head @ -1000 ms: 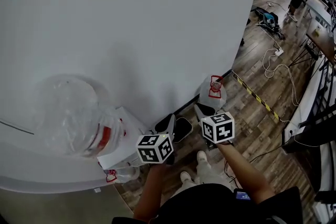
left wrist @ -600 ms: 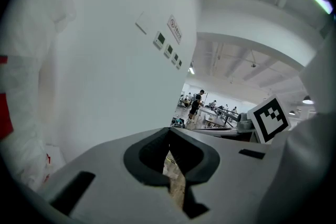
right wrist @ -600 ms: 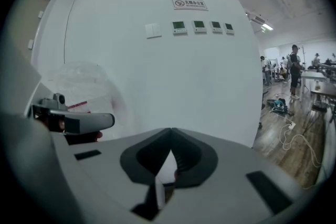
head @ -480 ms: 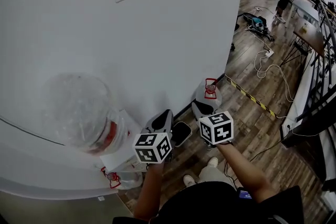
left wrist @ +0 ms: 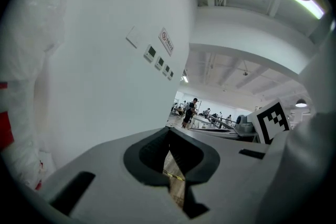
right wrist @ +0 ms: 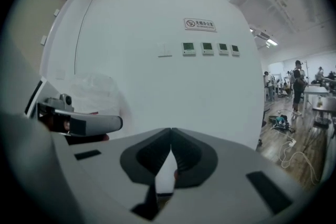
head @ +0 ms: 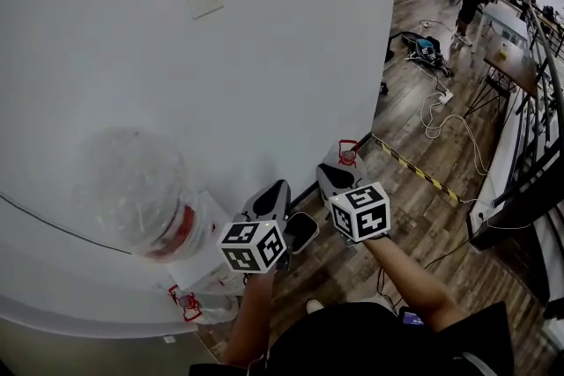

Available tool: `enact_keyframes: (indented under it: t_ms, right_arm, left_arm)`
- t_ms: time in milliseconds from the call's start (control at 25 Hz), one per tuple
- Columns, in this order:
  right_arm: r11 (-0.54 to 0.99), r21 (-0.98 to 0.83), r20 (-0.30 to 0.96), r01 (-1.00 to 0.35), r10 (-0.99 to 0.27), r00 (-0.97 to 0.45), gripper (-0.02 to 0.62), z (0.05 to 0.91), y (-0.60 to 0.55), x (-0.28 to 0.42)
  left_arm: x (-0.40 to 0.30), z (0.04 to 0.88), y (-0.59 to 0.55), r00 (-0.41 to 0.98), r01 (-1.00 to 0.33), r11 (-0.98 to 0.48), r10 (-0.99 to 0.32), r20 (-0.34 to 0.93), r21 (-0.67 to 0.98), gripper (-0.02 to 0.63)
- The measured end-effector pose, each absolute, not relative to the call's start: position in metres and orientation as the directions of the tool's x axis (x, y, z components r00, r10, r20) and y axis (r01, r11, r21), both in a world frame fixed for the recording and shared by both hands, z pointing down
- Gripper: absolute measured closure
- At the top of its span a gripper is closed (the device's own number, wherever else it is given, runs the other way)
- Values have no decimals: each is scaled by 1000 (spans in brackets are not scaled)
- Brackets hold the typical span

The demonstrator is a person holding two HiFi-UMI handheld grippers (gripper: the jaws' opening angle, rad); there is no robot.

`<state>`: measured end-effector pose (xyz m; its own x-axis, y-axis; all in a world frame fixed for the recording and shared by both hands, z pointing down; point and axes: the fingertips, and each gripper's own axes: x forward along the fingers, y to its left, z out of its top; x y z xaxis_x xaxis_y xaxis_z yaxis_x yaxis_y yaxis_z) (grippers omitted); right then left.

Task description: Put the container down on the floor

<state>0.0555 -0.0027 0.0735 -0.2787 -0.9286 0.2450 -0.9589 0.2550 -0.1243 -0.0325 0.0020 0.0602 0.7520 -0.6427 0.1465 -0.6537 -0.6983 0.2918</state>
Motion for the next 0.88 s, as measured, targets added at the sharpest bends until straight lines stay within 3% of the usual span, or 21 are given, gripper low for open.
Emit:
enact_keyframes:
  t_ms: [880]
  right_arm:
    - [349,-103,142,-931,-921,-361,566,24,55,119]
  left_arm:
    - [30,21,61,694,-713,-660,-713,101,236,589]
